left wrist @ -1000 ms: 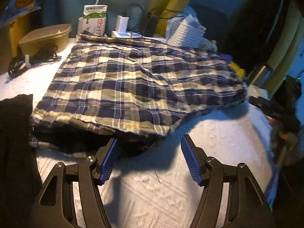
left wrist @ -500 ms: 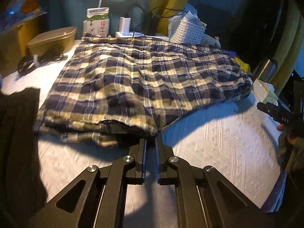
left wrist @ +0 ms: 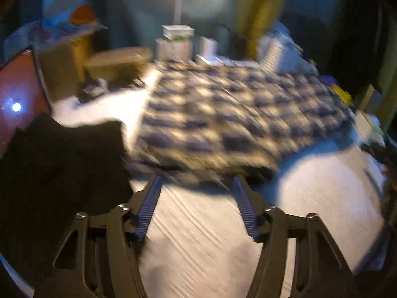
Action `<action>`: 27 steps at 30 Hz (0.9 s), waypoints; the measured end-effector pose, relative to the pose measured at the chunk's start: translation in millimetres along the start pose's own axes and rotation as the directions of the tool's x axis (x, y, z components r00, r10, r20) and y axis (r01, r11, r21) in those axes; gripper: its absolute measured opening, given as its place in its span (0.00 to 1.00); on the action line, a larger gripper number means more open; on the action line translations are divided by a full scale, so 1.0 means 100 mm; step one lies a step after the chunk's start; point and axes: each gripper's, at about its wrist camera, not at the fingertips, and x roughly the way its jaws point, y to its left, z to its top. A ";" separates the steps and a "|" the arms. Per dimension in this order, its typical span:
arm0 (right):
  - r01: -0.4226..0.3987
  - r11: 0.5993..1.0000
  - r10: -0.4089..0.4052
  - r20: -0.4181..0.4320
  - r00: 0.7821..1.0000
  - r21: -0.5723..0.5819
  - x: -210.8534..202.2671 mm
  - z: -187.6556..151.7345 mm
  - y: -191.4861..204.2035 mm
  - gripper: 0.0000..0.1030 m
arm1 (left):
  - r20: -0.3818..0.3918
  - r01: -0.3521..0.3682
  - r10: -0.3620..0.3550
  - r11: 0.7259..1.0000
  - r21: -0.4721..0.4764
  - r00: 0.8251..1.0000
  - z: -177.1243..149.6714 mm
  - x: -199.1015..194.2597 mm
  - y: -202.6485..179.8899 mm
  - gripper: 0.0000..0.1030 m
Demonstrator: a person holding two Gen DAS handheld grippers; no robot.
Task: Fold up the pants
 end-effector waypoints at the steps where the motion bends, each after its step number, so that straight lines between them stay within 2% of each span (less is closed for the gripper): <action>1: -0.001 1.000 0.001 0.003 1.000 -0.001 -0.01 0.01 0.02 1.00 | 0.003 -0.016 0.016 1.000 0.001 1.000 0.07 0.05 0.06 0.59; 6: -0.002 1.000 0.002 0.007 1.000 -0.012 -0.03 0.01 0.08 1.00 | -0.010 -0.007 0.007 1.000 0.013 1.000 0.27 0.38 0.25 0.59; 8: 0.003 1.000 -0.003 0.006 1.000 -0.013 -0.04 0.01 0.08 1.00 | -0.020 0.012 -0.012 0.999 0.035 1.000 0.29 0.49 0.25 0.56; 10: 0.013 1.000 -0.013 0.004 1.000 -0.010 -0.04 0.01 0.07 1.00 | -0.065 0.005 -0.002 0.999 0.036 0.998 0.28 0.61 0.27 0.24; 11: 0.018 1.000 -0.018 0.004 1.000 -0.008 -0.05 0.01 0.06 1.00 | -0.078 0.013 -0.010 0.999 0.032 0.997 0.26 0.64 0.28 0.16; 12: 0.021 1.000 -0.021 0.004 1.000 -0.006 -0.05 0.01 0.06 1.00 | -0.085 0.028 -0.025 0.999 0.033 0.996 0.24 0.66 0.28 0.04; 14: 0.028 1.000 -0.028 0.001 1.000 -0.001 -0.04 0.00 0.05 1.00 | -0.076 0.031 -0.027 0.998 0.049 0.997 0.21 0.63 0.25 0.02; 18: 0.029 1.000 -0.029 -0.012 1.000 -0.006 0.00 0.00 0.08 1.00 | -0.044 -0.020 0.024 0.997 0.074 0.999 0.18 0.49 0.32 0.02; 24: 0.003 0.999 -0.004 -0.018 1.000 -0.033 0.09 0.05 0.21 1.00 | -0.066 -0.047 0.048 0.999 0.023 0.997 0.12 0.49 0.58 0.02; 27: -0.009 0.999 0.008 -0.021 1.000 -0.047 0.12 0.08 0.26 1.00 | -0.082 -0.058 0.062 0.997 0.058 0.995 0.15 0.49 0.51 0.03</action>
